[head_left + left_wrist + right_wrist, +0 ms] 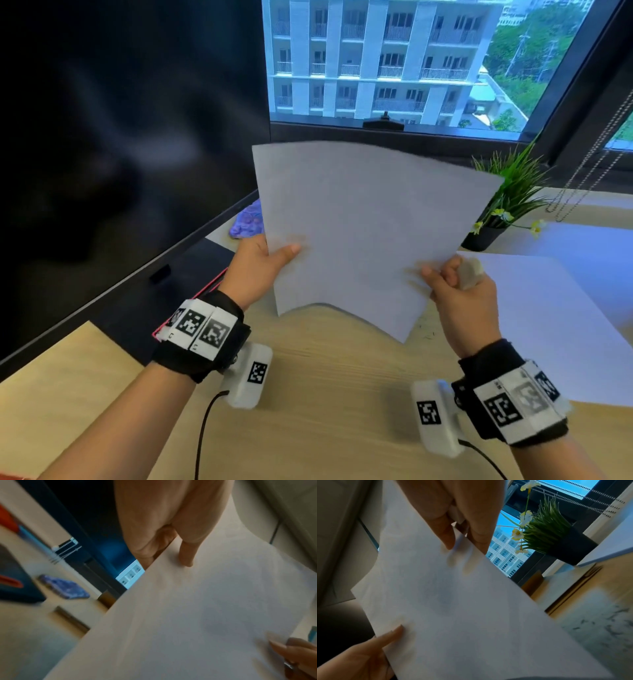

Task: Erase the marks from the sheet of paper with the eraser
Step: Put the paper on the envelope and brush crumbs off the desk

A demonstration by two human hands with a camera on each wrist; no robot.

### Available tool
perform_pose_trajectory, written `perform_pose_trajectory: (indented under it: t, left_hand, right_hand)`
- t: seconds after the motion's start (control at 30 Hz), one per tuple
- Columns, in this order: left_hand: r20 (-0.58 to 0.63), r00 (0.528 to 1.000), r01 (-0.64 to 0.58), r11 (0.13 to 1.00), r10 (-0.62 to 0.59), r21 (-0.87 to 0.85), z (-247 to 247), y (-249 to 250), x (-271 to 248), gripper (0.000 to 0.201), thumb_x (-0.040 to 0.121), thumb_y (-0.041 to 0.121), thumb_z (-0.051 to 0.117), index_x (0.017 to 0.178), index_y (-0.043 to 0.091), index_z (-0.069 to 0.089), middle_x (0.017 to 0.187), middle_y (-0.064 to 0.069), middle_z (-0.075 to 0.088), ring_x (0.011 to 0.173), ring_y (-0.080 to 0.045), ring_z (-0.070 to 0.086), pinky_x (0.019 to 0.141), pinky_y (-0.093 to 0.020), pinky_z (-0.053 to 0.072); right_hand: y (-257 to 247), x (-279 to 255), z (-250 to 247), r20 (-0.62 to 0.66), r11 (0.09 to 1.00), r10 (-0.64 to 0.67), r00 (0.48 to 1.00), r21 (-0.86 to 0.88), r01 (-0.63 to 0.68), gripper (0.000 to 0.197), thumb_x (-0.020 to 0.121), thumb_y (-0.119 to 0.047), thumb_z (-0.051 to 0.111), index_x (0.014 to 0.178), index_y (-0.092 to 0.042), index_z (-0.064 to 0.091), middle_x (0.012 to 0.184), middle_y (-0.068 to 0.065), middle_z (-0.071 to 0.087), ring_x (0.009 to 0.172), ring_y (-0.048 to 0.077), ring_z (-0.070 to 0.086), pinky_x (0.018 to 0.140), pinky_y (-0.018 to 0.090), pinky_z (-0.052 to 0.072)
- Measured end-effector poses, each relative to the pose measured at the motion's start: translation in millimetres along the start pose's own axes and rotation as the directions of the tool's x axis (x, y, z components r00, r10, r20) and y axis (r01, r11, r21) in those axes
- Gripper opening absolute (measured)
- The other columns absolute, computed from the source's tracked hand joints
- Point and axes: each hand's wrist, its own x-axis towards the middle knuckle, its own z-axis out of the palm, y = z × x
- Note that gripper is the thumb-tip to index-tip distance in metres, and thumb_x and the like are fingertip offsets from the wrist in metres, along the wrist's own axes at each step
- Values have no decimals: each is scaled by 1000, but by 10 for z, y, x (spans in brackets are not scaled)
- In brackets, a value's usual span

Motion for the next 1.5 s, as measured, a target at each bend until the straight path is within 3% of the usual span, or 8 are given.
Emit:
perform_pose_trajectory:
  t: [0.2, 0.3, 0.47, 0.67, 0.93, 1.03, 1.2, 1.5]
  left_hand:
    - [52, 977, 200, 975, -206, 97, 46, -238, -2, 17, 91, 6, 57, 107, 8, 64, 109, -10, 67, 88, -13, 66, 83, -26, 53]
    - [34, 971, 233, 969, -237, 81, 42, -292, 17, 20, 91, 7, 57, 110, 3, 63, 102, -7, 66, 82, -8, 64, 71, -15, 53]
    - [81, 964, 248, 967, -252, 53, 62, -292, 52, 28, 82, 7, 69, 106, 19, 62, 103, 2, 68, 94, -12, 65, 83, -25, 53]
    - [220, 946, 207, 966, -239, 158, 53, -415, -17, 51, 74, -1, 75, 111, 27, 54, 119, -1, 64, 109, -14, 60, 96, -33, 46]
    - [23, 934, 355, 933, -357, 62, -224, -489, -74, 8, 91, 8, 58, 97, 8, 63, 76, -2, 66, 62, -7, 61, 56, -16, 52]
    - [-75, 933, 349, 936, -352, -56, -231, -480, -75, 26, 92, 20, 58, 116, 13, 54, 92, -3, 64, 80, -12, 63, 75, -24, 54]
    - [164, 920, 354, 934, -356, 43, -84, -481, -130, 77, 73, 10, 77, 131, 32, 30, 113, -1, 62, 103, -14, 62, 88, -31, 51]
    - [42, 923, 377, 920, -383, 104, -207, -537, -97, 2, 88, 7, 63, 88, 6, 64, 75, -5, 67, 65, -11, 61, 58, -17, 53]
  right_hand:
    - [173, -63, -15, 25, 997, 68, 997, -50, -66, 48, 85, 3, 61, 56, -18, 28, 54, -5, 33, 61, 18, 30, 64, 32, 31]
    - [184, -50, 0, -9, 997, 45, 999, -68, -46, 49, 85, 0, 64, 56, -17, 29, 52, -9, 34, 58, 14, 30, 62, 30, 31]
    - [86, 118, 92, -95, 1000, 25, 995, 7, -25, 48, 84, 1, 63, 56, -18, 30, 53, -9, 36, 50, 0, 32, 57, 19, 32]
    - [171, 184, 140, -131, 992, 96, 987, 88, -85, 47, 85, 2, 62, 56, -19, 31, 58, -4, 37, 58, 10, 34, 66, 28, 35]
    - [288, 132, 26, -216, 978, 193, 957, 119, -171, 47, 85, 2, 61, 56, -19, 31, 61, -2, 37, 60, 12, 35, 68, 30, 37]
    - [329, 124, 25, -244, 962, 251, 937, 169, -214, 45, 85, 0, 62, 57, -20, 32, 61, -1, 38, 60, 12, 36, 70, 31, 39]
    - [361, 126, 55, -255, 948, 286, 924, 215, -234, 44, 85, -1, 62, 58, -21, 34, 61, -2, 40, 60, 12, 39, 72, 32, 40]
    - [399, 101, -26, -289, 950, 284, 914, 211, -228, 44, 86, -1, 61, 58, -20, 33, 60, -2, 39, 56, 11, 37, 61, 28, 39]
